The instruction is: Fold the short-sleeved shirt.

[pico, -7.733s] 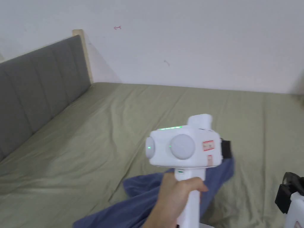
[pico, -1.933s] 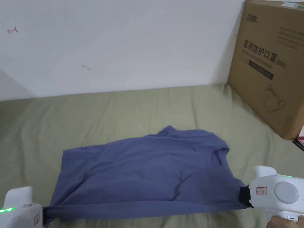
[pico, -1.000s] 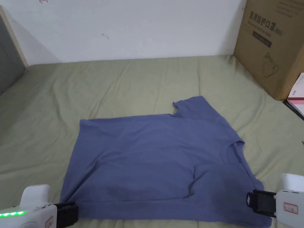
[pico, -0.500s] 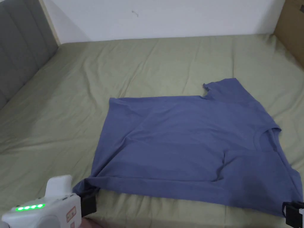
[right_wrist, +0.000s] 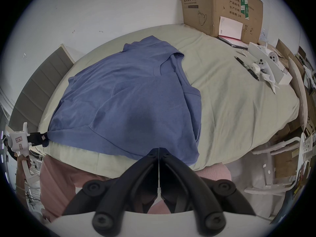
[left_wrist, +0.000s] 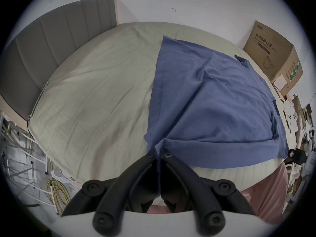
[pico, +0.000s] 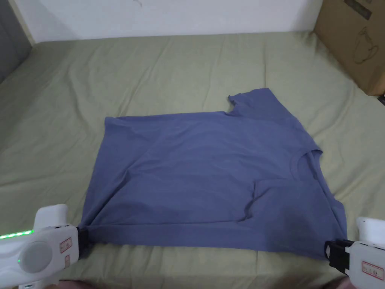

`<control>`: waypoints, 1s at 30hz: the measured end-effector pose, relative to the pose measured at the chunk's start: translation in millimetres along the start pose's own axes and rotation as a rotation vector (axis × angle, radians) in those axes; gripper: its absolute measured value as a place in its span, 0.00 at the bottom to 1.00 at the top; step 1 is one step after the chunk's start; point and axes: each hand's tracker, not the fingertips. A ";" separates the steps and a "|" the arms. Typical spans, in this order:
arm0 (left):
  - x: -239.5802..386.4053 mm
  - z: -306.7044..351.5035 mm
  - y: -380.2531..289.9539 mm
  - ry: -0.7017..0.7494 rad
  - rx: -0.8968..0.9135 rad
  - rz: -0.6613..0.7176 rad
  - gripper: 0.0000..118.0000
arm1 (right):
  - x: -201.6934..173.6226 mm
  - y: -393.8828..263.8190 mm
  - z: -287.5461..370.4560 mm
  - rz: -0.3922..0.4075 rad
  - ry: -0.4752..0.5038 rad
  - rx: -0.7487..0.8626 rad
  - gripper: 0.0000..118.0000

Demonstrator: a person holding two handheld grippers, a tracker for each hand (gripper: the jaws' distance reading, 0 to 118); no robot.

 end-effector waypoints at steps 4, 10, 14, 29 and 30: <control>-6.1 -2.0 0.1 -0.007 -0.006 0.031 0.02 | 9.5 16.9 -20.9 0.025 -0.047 -0.023 0.79; -5.3 0.7 -1.3 -0.009 -0.021 0.024 0.02 | 23.6 18.7 -42.0 -0.032 -0.018 -0.107 0.04; -4.7 -1.0 1.9 0.007 -0.026 0.005 0.02 | 16.8 20.5 -31.6 -0.002 -0.017 -0.093 0.04; 11.9 -18.7 107.8 0.001 -0.001 -0.005 0.02 | 19.8 151.5 -45.0 -0.132 0.030 -0.022 0.04; 14.7 -30.2 120.4 0.000 -0.011 -0.014 0.02 | 20.2 162.9 -59.9 -0.140 0.027 -0.046 0.04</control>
